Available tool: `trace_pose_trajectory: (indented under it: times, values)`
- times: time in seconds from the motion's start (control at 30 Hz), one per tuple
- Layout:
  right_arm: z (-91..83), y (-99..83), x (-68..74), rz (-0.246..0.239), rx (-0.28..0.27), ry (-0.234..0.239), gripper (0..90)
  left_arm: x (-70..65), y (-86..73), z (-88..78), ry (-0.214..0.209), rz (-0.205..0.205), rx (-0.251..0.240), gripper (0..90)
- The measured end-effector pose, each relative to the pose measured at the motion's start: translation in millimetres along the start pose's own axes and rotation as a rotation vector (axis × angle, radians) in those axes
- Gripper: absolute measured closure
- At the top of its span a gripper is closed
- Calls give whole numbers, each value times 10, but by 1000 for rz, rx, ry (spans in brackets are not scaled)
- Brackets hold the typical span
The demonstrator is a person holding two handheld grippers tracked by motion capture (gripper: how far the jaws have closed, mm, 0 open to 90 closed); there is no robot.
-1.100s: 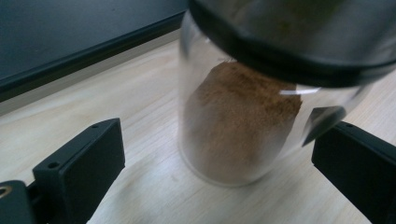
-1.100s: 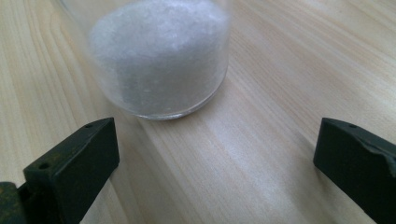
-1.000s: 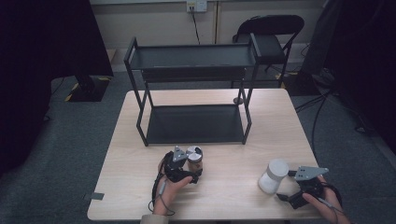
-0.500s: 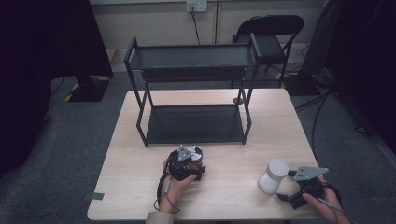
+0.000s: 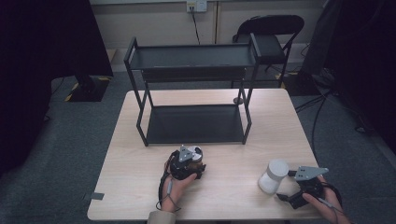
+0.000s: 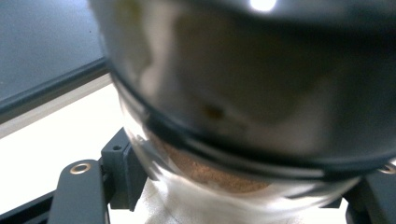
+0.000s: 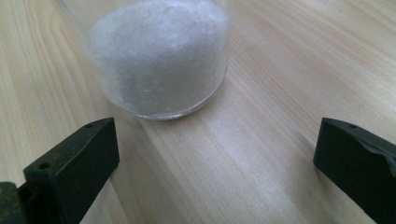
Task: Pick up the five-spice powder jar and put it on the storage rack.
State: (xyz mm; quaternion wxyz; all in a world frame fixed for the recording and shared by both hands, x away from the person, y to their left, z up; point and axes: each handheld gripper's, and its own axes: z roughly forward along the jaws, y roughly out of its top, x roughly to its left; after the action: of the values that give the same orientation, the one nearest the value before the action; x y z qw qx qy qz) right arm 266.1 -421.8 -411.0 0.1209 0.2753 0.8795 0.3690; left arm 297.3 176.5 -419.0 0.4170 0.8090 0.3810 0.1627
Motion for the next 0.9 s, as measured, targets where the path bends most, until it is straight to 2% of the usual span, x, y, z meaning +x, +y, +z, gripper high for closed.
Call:
trace_pose_trajectory:
  times: [0.3,0.53,0.63,0.9]
  values:
    - [0,0,0,0,0,0,0,-31,41,-3,13,11,15,299]
    - [0,0,0,0,0,0,0,-6,52,-23,21,-4,19,301]
    - [0,0,0,0,0,0,0,20,41,-51,24,-21,6,302]
    - [0,0,0,0,0,0,0,69,131,-109,34,-27,22,302]
